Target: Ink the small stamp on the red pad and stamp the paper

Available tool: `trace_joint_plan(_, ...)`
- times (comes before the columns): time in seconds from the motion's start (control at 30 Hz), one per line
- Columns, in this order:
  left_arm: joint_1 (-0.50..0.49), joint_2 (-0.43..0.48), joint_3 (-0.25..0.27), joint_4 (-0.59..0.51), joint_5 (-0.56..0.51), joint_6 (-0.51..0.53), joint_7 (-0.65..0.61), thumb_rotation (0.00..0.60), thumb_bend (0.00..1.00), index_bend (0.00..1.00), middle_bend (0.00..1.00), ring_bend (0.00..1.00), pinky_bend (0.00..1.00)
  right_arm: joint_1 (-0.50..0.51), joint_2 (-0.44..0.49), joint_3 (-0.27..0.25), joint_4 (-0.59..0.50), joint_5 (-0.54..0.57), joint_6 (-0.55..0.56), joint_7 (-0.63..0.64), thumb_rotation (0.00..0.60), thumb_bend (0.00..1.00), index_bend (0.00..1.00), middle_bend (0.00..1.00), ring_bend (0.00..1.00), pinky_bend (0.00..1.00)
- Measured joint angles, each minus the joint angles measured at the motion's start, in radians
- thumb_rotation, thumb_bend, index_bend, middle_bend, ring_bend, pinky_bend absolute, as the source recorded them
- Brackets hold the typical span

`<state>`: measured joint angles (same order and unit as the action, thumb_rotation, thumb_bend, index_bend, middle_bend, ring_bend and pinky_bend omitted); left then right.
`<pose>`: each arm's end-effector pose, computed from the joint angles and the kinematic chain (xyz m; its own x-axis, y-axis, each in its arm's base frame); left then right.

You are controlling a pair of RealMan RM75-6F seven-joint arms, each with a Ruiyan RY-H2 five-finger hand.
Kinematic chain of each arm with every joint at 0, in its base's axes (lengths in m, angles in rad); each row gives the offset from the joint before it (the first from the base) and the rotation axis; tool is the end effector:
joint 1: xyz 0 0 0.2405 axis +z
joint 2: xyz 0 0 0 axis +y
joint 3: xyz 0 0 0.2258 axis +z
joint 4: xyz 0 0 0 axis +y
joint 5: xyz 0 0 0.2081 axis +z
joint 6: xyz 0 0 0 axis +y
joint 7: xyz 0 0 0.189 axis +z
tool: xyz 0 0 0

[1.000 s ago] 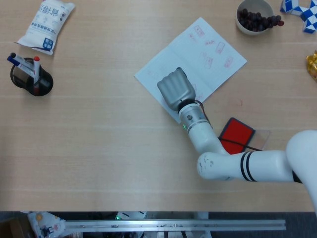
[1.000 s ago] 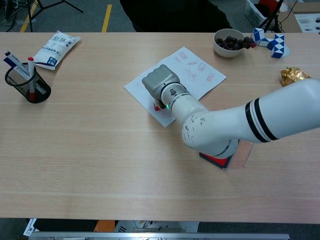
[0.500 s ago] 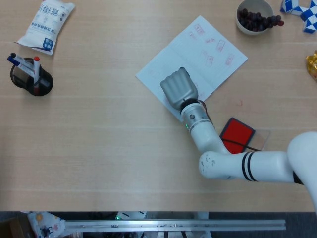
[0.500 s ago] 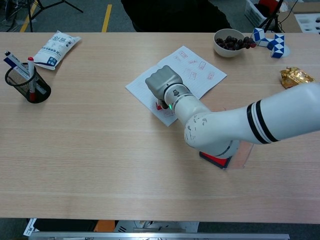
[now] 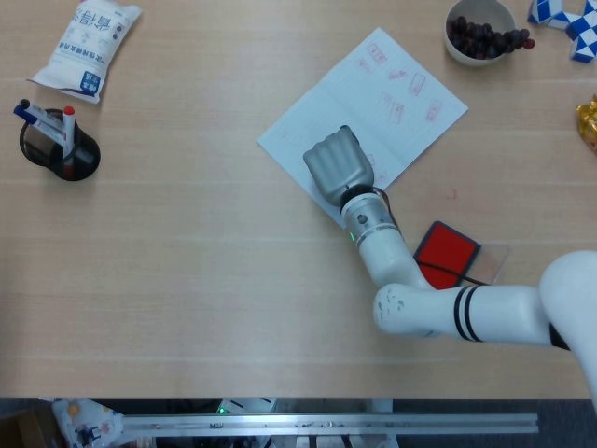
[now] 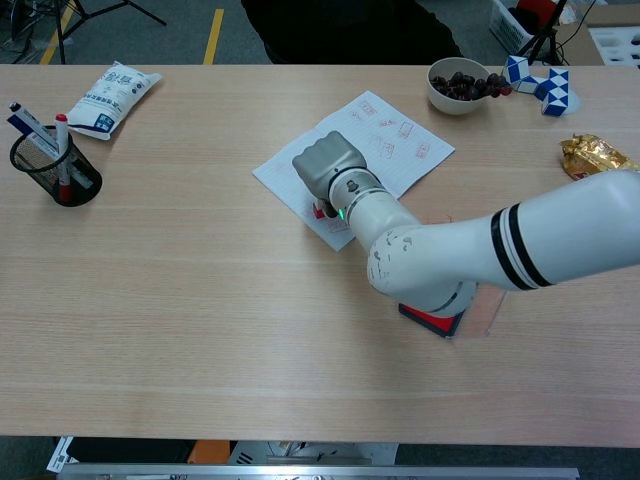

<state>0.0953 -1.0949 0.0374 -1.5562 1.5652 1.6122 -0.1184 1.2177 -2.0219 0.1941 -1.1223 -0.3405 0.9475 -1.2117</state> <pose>-0.3150 0.1519 0.1616 0.3626 0.0301 0.9315 0.9268 0.0932 -0.3637 -0.0344 -0.3637 -0.1641 0.8523 -0.2712 0.4473 -0.5229 -0.4618 0.7165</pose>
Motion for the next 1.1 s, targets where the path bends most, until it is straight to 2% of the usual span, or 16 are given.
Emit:
trace_joint_plan(0.67,0.001,0.0,-0.001,0.002,-0.001,-0.002,-0.001,0.6,0.12,0.0,0.11,0.13,0.09,-0.012,0.002,0.017,-0.006,-0.006,-0.002,-0.003,0.6,0.35,0.77,0.58,0.45,0.39)
trace_joint_plan(0.87,0.001,0.003,-0.001,-0.003,0.004,0.002,-0.001,0.6,0.12,0.0,0.11,0.13,0.09,-0.029,0.055,0.034,-0.076,-0.019,0.013,0.029,0.6,0.35,0.77,0.58,0.45,0.39)
trace_joint_plan(1.1,0.001,0.006,0.002,-0.016,0.022,0.013,0.005,0.6,0.12,0.0,0.11,0.13,0.09,-0.074,0.197,0.044,-0.247,-0.048,0.048,0.081,0.6,0.35,0.77,0.58,0.45,0.39)
